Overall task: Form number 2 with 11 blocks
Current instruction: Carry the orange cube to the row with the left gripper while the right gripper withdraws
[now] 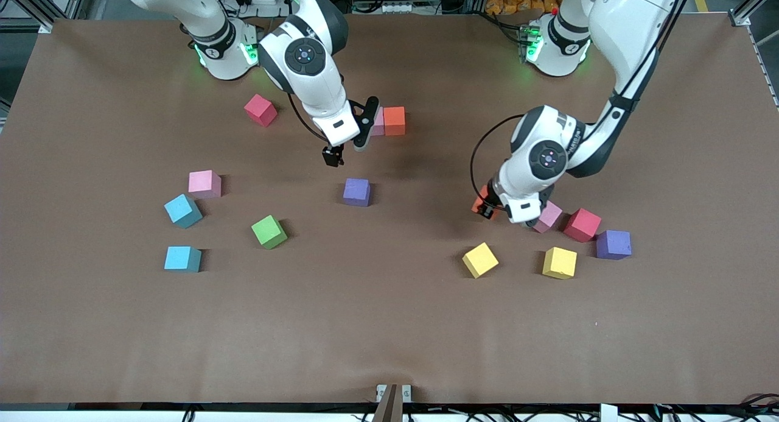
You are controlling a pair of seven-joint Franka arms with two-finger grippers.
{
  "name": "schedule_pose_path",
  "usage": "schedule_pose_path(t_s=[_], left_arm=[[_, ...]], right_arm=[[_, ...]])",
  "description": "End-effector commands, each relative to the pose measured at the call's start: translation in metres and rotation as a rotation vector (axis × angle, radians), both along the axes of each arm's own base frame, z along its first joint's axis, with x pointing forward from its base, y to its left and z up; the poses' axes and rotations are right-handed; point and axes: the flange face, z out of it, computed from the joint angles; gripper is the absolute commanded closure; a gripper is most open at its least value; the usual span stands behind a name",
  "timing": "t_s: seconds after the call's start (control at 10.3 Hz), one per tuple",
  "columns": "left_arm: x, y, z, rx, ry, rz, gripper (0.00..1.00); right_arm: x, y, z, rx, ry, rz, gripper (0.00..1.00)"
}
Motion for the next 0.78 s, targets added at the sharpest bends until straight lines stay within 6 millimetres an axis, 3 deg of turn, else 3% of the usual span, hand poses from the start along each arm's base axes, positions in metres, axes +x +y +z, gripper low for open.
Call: schedule_pose_path(t_s=[0.0, 0.1, 0.39, 0.58, 0.68], left_arm=[[-0.029, -0.024, 0.018, 0.026, 0.033, 0.109, 0.60], [-0.047, -0.033, 0.018, 0.041, 0.046, 0.136, 0.60], [-0.089, -0.033, 0.027, 0.098, 0.043, 0.207, 0.61], [-0.120, -0.021, 0.028, 0.132, 0.016, 0.280, 0.61], [-0.135, -0.026, 0.030, 0.124, 0.024, 0.326, 0.61]], right_arm=[[0.002, 0.003, 0.002, -0.001, 0.003, -0.003, 0.00], [-0.002, 0.009, 0.003, 0.002, -0.004, 0.011, 0.00], [-0.002, 0.008, -0.002, -0.007, 0.007, 0.008, 0.00], [0.001, 0.002, -0.004, -0.014, 0.017, -0.003, 0.00], [0.007, -0.008, -0.003, -0.028, 0.032, -0.015, 0.00]])
